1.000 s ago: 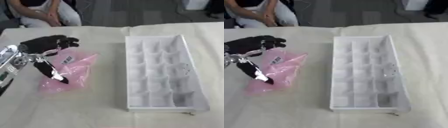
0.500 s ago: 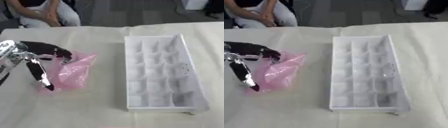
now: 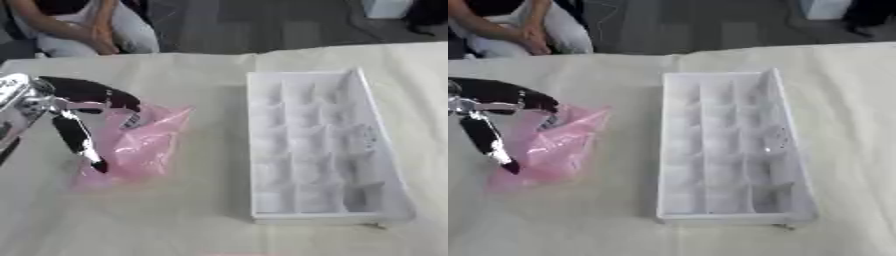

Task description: Pick up objects on the table and place them in the box.

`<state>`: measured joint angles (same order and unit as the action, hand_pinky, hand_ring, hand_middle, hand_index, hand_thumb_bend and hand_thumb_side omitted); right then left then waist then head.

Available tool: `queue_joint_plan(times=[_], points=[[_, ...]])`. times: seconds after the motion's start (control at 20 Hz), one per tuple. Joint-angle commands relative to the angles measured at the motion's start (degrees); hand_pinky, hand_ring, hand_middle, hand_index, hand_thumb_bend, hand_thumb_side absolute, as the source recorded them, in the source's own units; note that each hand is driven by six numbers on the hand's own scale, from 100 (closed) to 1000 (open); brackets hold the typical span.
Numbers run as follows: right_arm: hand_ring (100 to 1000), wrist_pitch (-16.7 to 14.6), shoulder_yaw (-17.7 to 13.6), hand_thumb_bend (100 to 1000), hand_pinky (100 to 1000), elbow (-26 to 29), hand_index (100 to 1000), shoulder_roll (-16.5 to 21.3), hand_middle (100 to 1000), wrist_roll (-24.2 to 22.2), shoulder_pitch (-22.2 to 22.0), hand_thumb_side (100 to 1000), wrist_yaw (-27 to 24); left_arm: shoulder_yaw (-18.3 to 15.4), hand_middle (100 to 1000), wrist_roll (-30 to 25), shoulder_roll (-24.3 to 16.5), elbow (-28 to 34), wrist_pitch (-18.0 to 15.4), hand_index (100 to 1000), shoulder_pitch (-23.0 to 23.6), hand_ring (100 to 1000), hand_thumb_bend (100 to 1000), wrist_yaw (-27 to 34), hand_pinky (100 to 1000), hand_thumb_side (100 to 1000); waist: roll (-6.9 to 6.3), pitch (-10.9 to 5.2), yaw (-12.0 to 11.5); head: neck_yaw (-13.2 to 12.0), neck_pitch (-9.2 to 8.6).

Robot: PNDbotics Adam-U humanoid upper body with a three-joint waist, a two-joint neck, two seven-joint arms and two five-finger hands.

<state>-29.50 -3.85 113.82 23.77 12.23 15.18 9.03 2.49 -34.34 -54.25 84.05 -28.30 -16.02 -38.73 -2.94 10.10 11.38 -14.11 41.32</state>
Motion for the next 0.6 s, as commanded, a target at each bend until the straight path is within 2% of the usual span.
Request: queue_joint_plan(times=[0.05,0.4,0.6], points=[[108,0.00,-0.09,387,100,0.77,464,0.69,102,-0.20,0.53,1000,-0.20,-1.25,971,-0.03,0.26,-0.29,-0.76,992,-1.35,959,1000,-0.07,914,623,0.08,-0.57,0.07,0.20,-0.71],[108,-0.09,-0.05,386,100,0.77,463,0.51,101,-0.26,0.82,1000,-0.31,-1.07,933,0.47,4.97,-0.56,-0.72,968,-1.99,920,1000,0.63,853,626,0.28,-0.29,0.41,0.37,-0.47],[107,-0.19,-0.07,387,100,0.77,463,0.47,101,-0.19,1.07,1000,-0.34,-0.72,919,0.26,6.06,-1.04,-0.72,959,-1.49,905,1000,0.72,837,637,0.39,-0.06,0.78,0.29,-0.52]])
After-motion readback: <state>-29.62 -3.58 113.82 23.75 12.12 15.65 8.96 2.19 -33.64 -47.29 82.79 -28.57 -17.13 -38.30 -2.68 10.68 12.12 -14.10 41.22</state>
